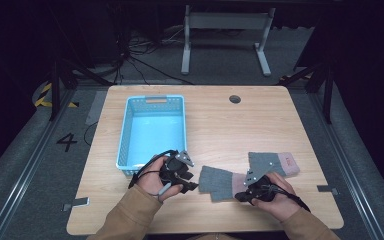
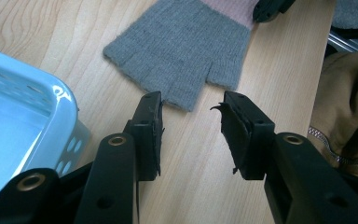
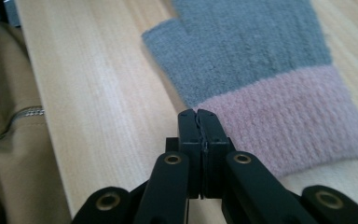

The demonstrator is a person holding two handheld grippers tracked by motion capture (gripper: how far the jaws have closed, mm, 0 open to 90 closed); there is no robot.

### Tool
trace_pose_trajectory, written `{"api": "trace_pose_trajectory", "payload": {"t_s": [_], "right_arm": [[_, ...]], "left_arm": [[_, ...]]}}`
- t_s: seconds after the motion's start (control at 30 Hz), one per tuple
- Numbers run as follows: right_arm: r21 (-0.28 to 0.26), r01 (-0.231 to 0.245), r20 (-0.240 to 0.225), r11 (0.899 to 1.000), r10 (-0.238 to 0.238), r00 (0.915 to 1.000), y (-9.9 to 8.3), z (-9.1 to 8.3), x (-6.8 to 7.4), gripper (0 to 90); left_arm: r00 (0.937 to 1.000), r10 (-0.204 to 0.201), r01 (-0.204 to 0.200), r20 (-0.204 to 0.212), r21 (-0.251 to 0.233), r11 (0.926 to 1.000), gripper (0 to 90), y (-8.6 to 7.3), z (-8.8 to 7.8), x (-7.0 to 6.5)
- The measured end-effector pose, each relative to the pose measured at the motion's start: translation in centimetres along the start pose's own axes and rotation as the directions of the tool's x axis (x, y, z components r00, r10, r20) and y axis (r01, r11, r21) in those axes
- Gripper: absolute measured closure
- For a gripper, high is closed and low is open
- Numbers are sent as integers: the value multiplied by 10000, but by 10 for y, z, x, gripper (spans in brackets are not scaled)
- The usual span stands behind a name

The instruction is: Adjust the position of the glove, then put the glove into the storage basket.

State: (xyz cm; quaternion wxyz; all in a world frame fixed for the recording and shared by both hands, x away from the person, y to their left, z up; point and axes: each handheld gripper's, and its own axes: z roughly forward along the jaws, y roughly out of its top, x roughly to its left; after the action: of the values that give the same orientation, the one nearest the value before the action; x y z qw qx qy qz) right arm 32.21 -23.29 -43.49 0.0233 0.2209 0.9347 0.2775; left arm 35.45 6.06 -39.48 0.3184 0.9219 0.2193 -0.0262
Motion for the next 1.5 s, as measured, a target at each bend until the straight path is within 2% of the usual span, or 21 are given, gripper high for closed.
{"api": "trace_pose_trajectory", "payload": {"t_s": [0.13, 0.23, 0.3, 0.43, 0.53, 0.57, 0.6, 0.63, 0.67, 0.83, 0.93, 0.97, 1.1, 1.2, 1.23, 1.27, 1.37, 1.4, 1.5], "right_arm": [[-117, -78, 232, 9999, 81, 9997, 0, -1, -3, 900], [-269, -395, 485, 9989, 408, 9980, -1, 0, -6, 900], [-269, -425, 488, 9987, 438, 9978, -1, 0, -6, 900], [-465, -447, 122, 9979, 453, 9989, 0, -2, -5, 900], [-912, -483, 136, 9947, 498, 9987, 0, -10, -7, 899], [-1242, -629, 215, 9903, 660, 9976, -1, -17, -11, 883], [-1242, -629, 215, 9903, 660, 9976, -1, -17, -11, 883], [-1631, -817, 515, 9832, 912, 9945, -3, -24, -17, 862], [-1631, -817, 515, 9832, 912, 9945, -3, -24, -17, 862], [-2128, -1123, 956, 9706, 1351, 9862, -10, -36, -27, 834], [-2477, -1336, 1328, 9596, 1703, 9764, -15, -45, -35, 797], [-2477, -1336, 1328, 9596, 1703, 9764, -15, -45, -35, 797], [-2698, -1655, 1679, 9486, 2156, 9619, -20, -49, -46, 729], [-2926, -1916, 1998, 9368, 2559, 9458, -27, -56, -56, 709], [-3073, -2183, 2226, 9262, 2930, 9299, -33, -62, -64, 679], [-3073, -2183, 2226, 9262, 2930, 9299, -33, -62, -64, 679], [-3345, -2642, 2416, 9046, 3533, 9038, -45, -71, -77, 615], [-3333, -2699, 2554, 9034, 3620, 8965, -48, -72, -81, 611], [-3348, -3057, 2810, 8913, 4041, 8705, -58, -77, -92, 588]], "left_arm": [[10000, -13, 13, -22, -2, 10000, 594, 0, 0, 0], [10000, -31, 31, -16, 27, 10000, 592, -1, 0, 0], [10000, -28, 28, 0, 12, 10000, 592, -1, 0, 0], [10000, -34, 34, 42, 1, 10000, 591, 0, -1, 2], [10000, -14, 14, 47, -2, 10000, 591, 0, 0, 2], [10000, -38, 38, 55, 17, 10000, 592, 0, -1, 2], [10000, -28, 28, 46, 26, 10000, 592, 0, -1, 2], [10000, -39, 39, 66, -61, 10000, 592, 0, -1, 2], [10000, -39, 39, 66, -61, 10000, 593, 0, -1, 2], [10000, 12, -12, 74, -52, 10000, 593, 1, -1, 2], [10000, 11, -10, 74, -16, 10000, 593, 1, -1, 2], [10000, -23, 23, 66, 3, 10000, 593, 0, -1, 2], [10000, -48, 49, 51, -71, 10000, 593, -1, -2, 1], [10000, -80, 80, 34, -24, 10000, 593, -2, -2, 2], [9999, -112, 112, 33, -57, 9999, 593, -2, -2, 2], [9999, -102, 102, 35, -76, 9999, 593, -2, -2, 2], [9999, -102, 102, 4, 21, 9999, 592, -3, -2, 2], [9999, -120, 120, -25, 11, 9999, 592, -4, -2, 2], [9999, -167, 167, -16, 91, 9998, 592, -5, -3, 1]]}}
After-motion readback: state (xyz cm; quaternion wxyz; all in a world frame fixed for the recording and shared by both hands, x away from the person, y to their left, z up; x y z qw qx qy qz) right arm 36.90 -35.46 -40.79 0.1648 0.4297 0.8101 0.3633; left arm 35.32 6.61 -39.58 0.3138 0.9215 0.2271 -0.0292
